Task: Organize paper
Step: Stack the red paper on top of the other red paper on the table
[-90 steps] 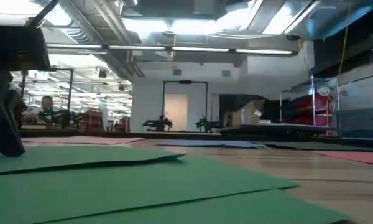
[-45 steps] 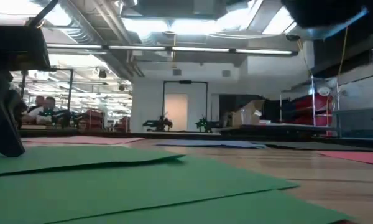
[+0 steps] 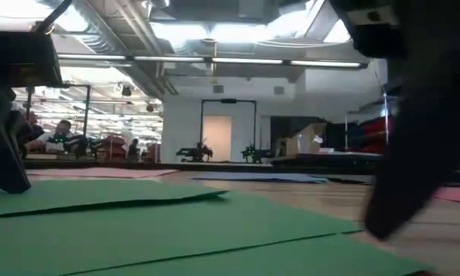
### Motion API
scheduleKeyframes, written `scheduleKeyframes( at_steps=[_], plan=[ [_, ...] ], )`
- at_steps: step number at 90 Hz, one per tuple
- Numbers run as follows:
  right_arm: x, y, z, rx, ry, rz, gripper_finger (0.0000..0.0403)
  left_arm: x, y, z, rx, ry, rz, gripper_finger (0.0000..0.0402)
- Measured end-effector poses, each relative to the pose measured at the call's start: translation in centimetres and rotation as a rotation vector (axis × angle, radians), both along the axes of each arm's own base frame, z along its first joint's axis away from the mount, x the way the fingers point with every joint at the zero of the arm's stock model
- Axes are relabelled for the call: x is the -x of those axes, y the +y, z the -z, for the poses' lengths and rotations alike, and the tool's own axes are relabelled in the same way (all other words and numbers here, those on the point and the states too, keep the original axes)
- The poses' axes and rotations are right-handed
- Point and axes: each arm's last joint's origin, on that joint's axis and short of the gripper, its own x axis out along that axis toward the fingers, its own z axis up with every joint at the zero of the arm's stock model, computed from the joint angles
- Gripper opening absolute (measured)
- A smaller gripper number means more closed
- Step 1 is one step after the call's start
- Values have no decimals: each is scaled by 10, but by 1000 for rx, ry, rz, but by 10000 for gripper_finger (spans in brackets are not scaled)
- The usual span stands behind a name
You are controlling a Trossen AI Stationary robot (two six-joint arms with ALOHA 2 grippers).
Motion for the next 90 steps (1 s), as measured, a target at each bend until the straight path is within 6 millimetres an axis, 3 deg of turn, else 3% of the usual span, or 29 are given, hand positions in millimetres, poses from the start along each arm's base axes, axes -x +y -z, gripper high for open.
scheduleKeyframes(
  at_steps=[49,74,90],
  plan=[
    [-3,0,0,-4,-24,14,65,0,0,0,3,-3,0,0],
    [-8,11,-21,18,-118,15,65,0,0,0,4,-4,1,0],
    [-10,7,-21,62,-119,17,65,0,0,0,6,-4,-2,0]
  ],
)
